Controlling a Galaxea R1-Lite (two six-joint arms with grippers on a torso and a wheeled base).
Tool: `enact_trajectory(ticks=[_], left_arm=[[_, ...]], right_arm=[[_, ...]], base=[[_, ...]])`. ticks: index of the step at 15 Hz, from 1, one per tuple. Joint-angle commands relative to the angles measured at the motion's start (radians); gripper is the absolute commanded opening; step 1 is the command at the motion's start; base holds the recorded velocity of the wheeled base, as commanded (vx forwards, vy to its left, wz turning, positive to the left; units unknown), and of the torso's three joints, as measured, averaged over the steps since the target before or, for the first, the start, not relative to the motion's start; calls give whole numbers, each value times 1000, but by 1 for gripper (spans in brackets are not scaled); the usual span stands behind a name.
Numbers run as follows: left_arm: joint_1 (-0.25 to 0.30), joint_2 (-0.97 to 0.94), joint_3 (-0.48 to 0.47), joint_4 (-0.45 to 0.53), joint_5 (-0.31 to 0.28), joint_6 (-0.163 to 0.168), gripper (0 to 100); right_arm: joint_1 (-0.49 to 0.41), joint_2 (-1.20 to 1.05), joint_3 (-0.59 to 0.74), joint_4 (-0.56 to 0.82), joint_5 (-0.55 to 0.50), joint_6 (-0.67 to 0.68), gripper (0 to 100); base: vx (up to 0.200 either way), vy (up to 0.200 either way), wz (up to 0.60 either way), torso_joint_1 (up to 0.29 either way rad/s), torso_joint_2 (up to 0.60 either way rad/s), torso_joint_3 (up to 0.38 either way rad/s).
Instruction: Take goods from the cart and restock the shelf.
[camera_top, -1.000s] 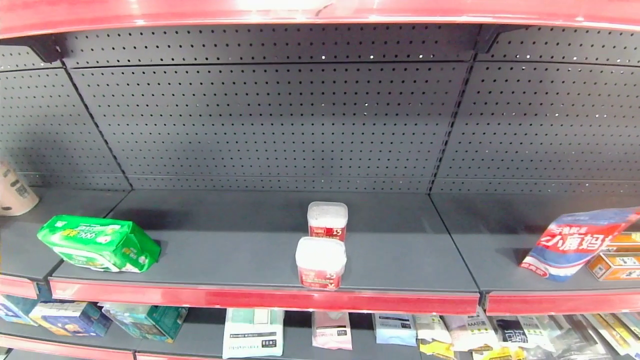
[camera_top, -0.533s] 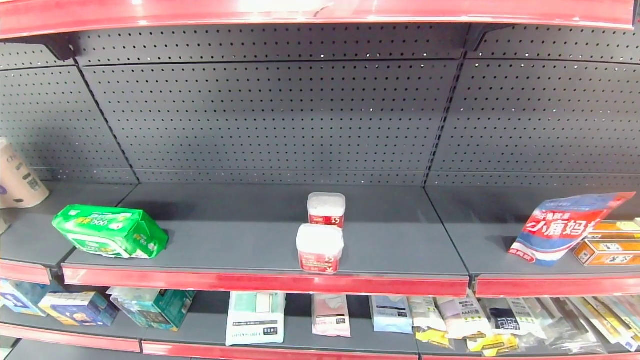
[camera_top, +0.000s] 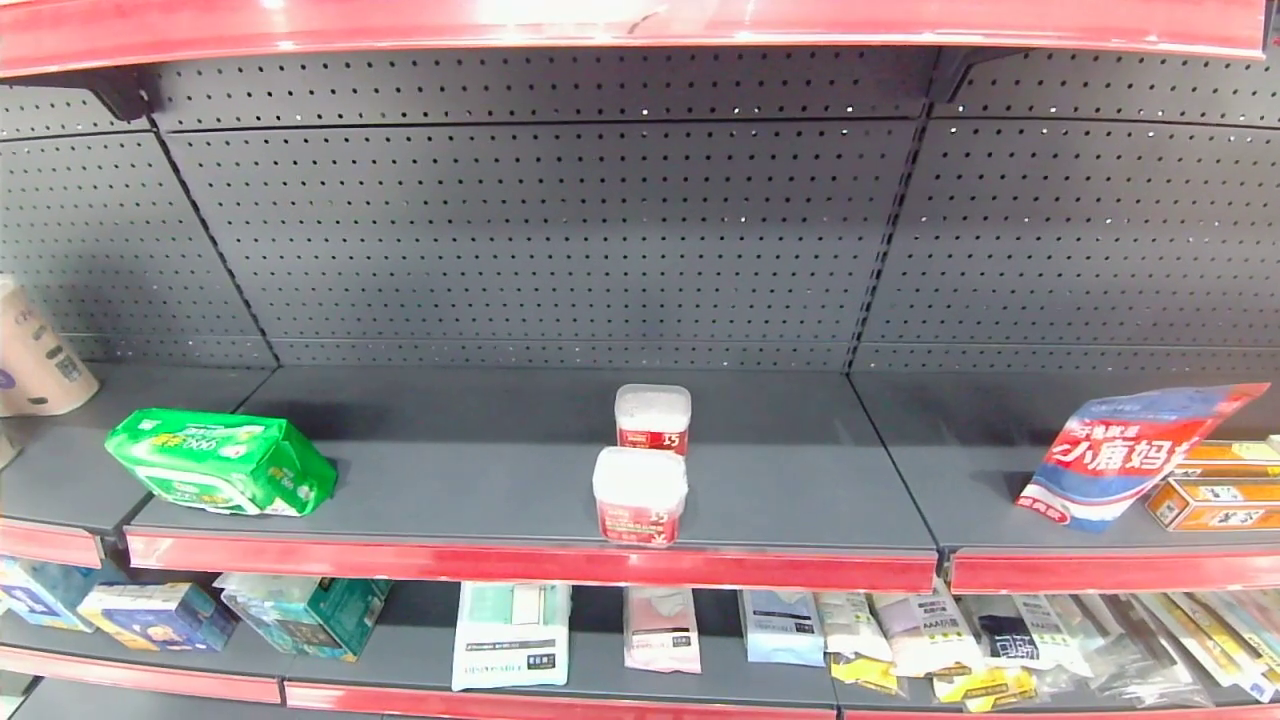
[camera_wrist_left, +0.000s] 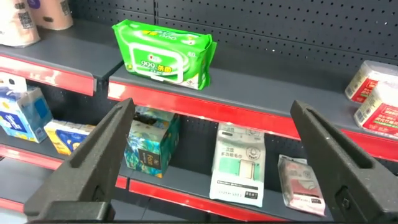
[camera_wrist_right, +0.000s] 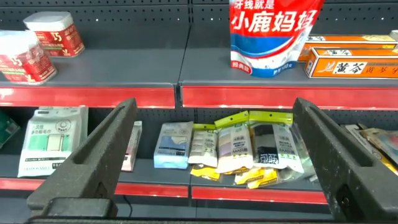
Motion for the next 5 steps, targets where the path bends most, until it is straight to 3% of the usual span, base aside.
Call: enact_trajectory(ticks=[1, 5], left_arm=[[0, 2, 0, -1, 0, -1, 100], [0, 2, 0, -1, 0, -1, 100]], right_arm=[[0, 1, 0, 0, -1, 0, 100], [-2, 1, 0, 0, -1, 0, 100]], base=[[0, 0, 0, 0, 0, 0], [0, 0, 0, 0, 0, 0]])
